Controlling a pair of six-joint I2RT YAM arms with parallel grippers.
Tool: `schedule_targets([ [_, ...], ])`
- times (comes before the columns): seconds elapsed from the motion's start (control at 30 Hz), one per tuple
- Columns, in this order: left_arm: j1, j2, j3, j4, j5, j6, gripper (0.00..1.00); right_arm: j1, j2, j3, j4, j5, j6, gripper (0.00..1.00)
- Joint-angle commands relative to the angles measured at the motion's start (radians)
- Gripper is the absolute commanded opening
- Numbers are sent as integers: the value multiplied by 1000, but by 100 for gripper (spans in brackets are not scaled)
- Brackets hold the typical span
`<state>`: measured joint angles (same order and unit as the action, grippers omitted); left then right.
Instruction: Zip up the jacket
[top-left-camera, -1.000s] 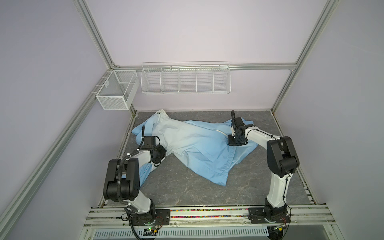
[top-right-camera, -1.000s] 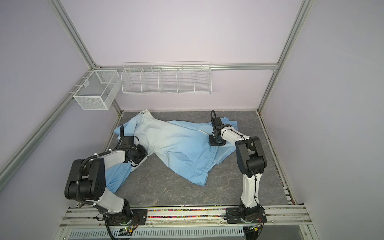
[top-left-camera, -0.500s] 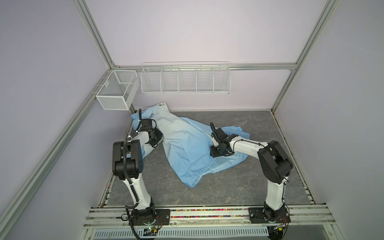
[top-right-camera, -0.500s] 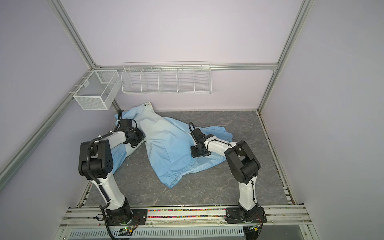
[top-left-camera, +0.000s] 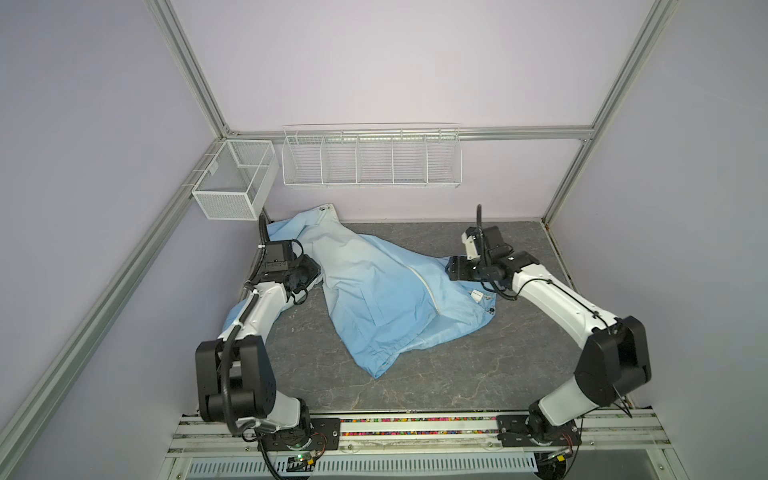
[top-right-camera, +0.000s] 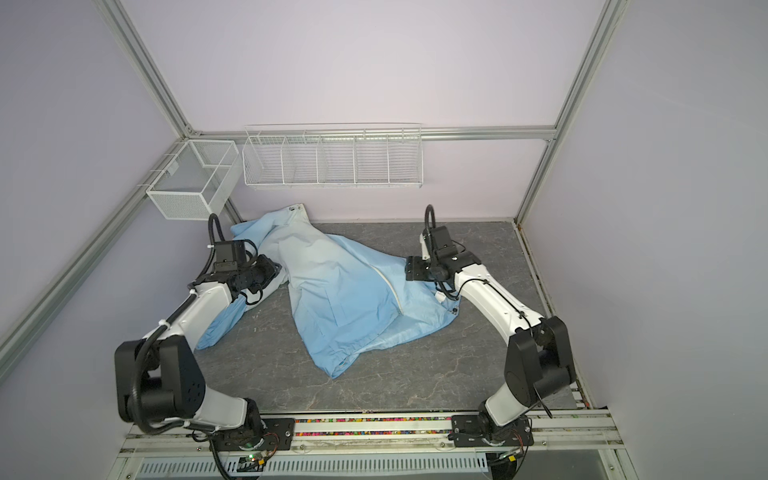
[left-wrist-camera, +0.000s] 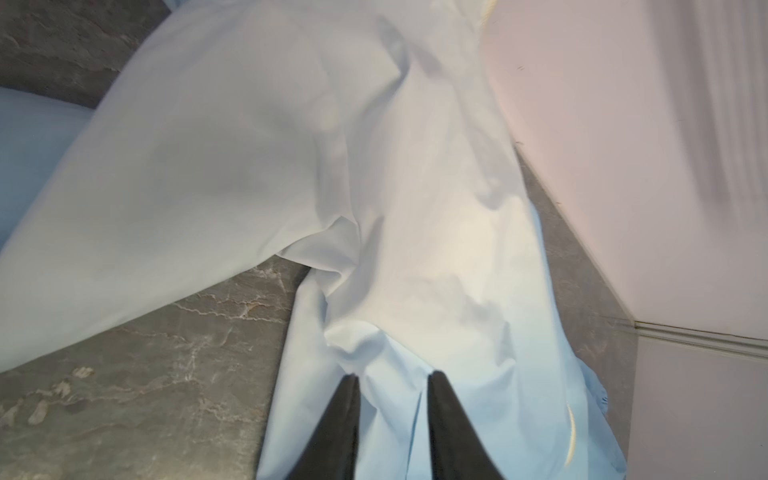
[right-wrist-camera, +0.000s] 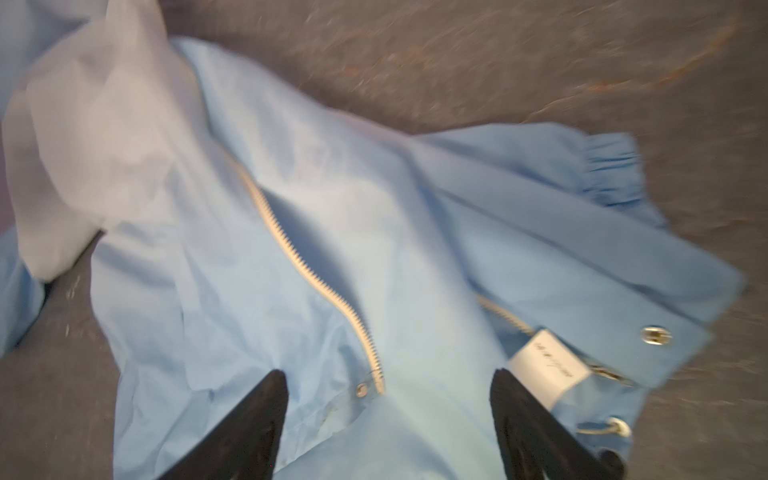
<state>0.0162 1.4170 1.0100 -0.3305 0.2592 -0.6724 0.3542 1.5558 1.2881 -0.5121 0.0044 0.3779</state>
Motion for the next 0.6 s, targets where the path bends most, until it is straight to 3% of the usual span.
schedule_targets([
  [0.0, -112, -96, -50, -49, -19, 1, 37, -121, 13, -72, -8, 12, 42, 82],
  [0.17, -361, -138, -125, 50, -46, -104, 41, -289, 112, -125, 95, -147, 97, 82],
  [0.33, -563, -29, -135, 171, -68, -191, 41, -320, 200, -124, 136, -178, 102, 82],
  [0.57, -658, 172, -86, 157, -129, -193, 46, -328, 243, -134, 183, -232, 120, 74],
])
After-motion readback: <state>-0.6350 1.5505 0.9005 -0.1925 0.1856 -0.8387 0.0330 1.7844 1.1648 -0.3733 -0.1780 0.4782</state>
